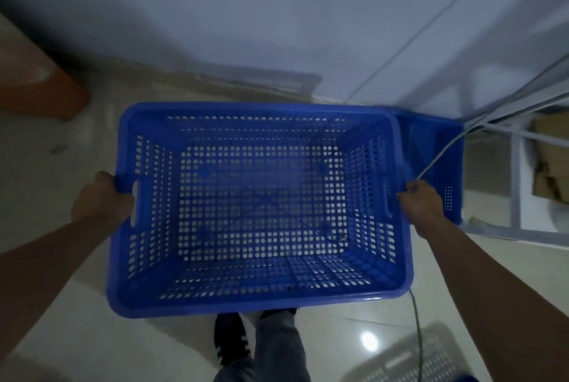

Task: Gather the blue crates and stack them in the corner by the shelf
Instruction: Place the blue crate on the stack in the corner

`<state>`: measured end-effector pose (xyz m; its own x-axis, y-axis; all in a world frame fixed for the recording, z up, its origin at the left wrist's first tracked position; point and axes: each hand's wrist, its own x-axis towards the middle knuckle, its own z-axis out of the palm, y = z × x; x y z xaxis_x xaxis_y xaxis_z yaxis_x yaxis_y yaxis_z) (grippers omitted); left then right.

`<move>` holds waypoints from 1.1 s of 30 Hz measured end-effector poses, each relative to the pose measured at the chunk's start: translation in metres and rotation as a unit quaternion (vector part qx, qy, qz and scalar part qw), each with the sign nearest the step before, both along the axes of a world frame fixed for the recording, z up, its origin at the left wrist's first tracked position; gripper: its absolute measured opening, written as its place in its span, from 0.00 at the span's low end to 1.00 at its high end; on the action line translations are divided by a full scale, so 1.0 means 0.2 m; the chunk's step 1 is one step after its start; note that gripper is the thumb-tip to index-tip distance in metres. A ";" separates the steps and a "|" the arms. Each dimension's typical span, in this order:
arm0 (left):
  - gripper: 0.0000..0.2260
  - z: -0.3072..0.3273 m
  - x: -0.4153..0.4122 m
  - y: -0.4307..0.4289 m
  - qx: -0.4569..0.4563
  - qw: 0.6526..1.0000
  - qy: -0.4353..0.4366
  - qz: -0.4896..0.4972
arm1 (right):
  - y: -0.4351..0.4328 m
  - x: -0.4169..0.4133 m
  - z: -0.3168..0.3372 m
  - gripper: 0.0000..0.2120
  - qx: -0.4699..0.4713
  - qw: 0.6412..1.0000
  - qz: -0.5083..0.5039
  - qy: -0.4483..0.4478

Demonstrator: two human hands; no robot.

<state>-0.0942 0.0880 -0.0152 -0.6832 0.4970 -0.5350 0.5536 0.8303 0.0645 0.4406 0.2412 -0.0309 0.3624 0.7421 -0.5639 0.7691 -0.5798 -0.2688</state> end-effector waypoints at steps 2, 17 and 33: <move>0.10 0.04 -0.03 0.16 0.009 1.000 0.005 -0.011 | 0.08 0.00 0.03 0.11 0.003 1.000 -0.023 0.011; 0.15 -0.18 0.07 0.91 0.049 0.999 0.001 -0.005 | 0.54 0.03 -0.25 0.18 -0.008 0.995 -0.100 0.026; 0.21 -0.81 -0.26 1.06 0.063 0.998 -0.024 -0.008 | 0.57 -0.06 -0.56 0.12 -0.027 0.992 -0.112 0.054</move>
<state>-0.1468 0.2997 -0.1781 -0.6502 0.5722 -0.4999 0.5598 0.8056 0.1940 0.4296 0.3545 -0.1439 0.4498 0.6183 -0.6445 0.5884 -0.7480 -0.3070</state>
